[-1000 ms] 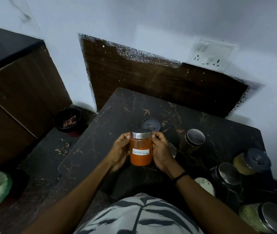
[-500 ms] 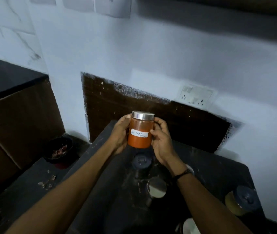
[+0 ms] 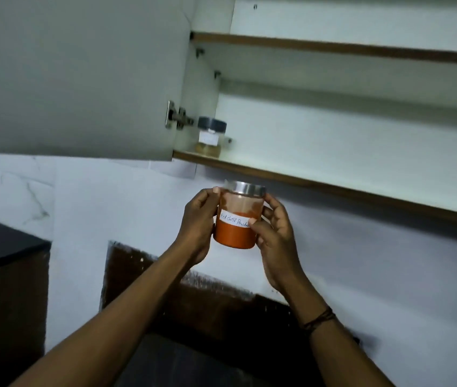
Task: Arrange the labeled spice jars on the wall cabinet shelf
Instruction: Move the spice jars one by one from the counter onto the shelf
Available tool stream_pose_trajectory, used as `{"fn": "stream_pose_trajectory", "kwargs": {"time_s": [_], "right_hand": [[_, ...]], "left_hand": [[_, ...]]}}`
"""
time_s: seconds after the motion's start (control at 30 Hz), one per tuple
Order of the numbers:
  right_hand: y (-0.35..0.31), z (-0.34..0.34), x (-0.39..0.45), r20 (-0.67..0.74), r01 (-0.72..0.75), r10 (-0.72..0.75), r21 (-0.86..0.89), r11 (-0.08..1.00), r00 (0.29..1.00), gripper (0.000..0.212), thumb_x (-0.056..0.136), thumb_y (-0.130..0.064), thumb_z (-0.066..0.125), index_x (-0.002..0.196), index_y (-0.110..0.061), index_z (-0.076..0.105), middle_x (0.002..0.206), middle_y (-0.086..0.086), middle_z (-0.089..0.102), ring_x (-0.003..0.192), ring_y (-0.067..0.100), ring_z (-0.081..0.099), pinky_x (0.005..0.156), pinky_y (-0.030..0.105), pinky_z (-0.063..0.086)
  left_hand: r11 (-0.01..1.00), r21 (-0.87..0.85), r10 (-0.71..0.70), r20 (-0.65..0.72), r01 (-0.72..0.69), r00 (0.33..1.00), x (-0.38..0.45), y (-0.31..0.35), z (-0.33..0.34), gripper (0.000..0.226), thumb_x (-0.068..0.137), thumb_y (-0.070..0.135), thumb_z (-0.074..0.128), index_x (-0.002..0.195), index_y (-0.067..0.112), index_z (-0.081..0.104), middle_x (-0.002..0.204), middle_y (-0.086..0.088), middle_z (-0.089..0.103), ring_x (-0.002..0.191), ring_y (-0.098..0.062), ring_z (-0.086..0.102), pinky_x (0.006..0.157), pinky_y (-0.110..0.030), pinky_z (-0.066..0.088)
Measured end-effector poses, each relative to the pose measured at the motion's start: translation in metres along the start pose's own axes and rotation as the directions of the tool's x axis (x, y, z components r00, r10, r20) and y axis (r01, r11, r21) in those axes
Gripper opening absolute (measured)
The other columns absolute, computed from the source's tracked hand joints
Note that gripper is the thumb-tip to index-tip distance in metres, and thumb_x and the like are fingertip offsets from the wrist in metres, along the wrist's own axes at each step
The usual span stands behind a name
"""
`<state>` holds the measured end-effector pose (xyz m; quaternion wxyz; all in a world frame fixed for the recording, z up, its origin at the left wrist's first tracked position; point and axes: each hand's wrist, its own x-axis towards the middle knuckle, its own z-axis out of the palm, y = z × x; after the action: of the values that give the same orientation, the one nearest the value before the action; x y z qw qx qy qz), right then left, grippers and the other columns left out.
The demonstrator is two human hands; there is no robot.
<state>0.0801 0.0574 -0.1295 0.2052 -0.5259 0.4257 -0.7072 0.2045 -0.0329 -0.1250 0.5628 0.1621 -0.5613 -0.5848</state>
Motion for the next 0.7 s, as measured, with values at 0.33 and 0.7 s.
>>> {"fn": "stream_pose_trajectory", "kwargs": {"time_s": [0.33,0.7], "right_hand": [[-0.077,0.015,0.100,-0.110,0.219,-0.226,-0.075,0.973,0.968,0.026,0.097,-0.022,0.056,0.116,-0.034,0.042,0.123,-0.008,0.058,0.104,0.006,0.060,0.074,0.023,0.052],[-0.072,0.020,0.186,-0.215,0.142,-0.262,-0.452,0.881,0.941,0.035,0.097,-0.020,0.052,0.132,-0.018,0.048,0.129,0.007,0.058,0.110,0.023,0.058,0.090,0.034,0.051]], "left_hand": [[0.979,0.019,0.202,-0.005,-0.202,0.979,0.075,0.102,0.046,0.027,0.098,0.014,0.052,0.117,0.019,0.071,0.106,-0.001,0.073,0.082,-0.008,0.070,0.054,-0.016,0.053],[0.936,0.272,0.226,0.025,-0.224,0.974,0.154,0.096,0.058,0.037,0.095,0.011,0.048,0.112,0.036,0.067,0.102,0.006,0.071,0.104,-0.023,0.065,0.093,-0.047,0.056]]}}
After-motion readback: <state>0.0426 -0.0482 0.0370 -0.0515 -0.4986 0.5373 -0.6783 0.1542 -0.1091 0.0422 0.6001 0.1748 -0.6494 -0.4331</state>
